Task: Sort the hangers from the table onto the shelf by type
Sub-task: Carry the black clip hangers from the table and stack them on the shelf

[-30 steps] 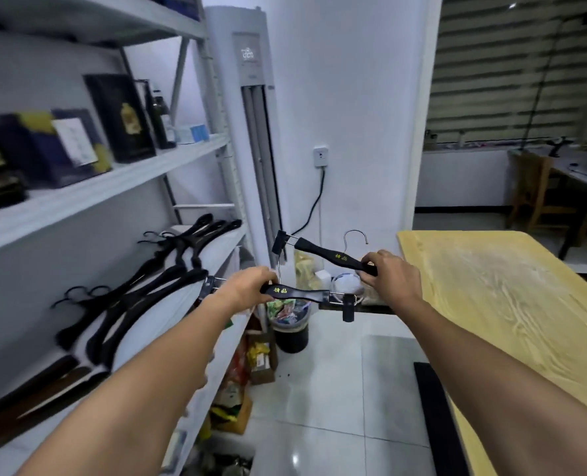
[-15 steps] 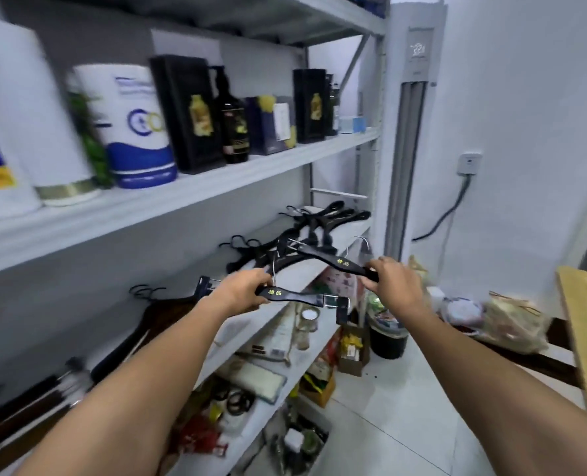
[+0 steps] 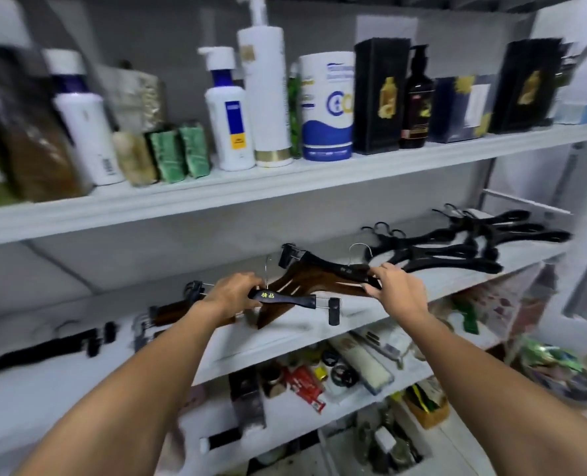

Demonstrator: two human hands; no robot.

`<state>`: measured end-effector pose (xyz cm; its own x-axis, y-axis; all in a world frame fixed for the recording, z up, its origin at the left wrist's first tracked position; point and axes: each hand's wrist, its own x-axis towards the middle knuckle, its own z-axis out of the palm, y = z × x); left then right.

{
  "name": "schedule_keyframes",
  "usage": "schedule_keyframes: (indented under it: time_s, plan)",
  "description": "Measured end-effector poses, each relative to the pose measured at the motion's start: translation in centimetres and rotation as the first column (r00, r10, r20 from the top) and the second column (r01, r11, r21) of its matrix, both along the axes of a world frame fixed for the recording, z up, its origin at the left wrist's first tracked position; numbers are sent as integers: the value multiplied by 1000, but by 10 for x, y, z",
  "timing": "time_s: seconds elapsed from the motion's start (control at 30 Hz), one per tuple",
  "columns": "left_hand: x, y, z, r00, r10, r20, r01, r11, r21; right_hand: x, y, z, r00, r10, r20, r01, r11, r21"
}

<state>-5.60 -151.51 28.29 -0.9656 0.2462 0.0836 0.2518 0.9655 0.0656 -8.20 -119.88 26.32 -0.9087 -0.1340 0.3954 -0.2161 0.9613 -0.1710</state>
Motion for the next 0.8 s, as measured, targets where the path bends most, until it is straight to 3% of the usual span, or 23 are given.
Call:
schedule_keyframes:
  time_s: [0.43, 0.8]
  plan:
    - [133, -96, -22, 931, 361, 49, -362, 932, 10, 34, -133, -13, 937, 349, 30, -350, 936, 28]
    - [212, -175, -37, 852, 520, 57, -520, 854, -25, 70, -232, -44, 859, 500, 110, -511, 852, 118]
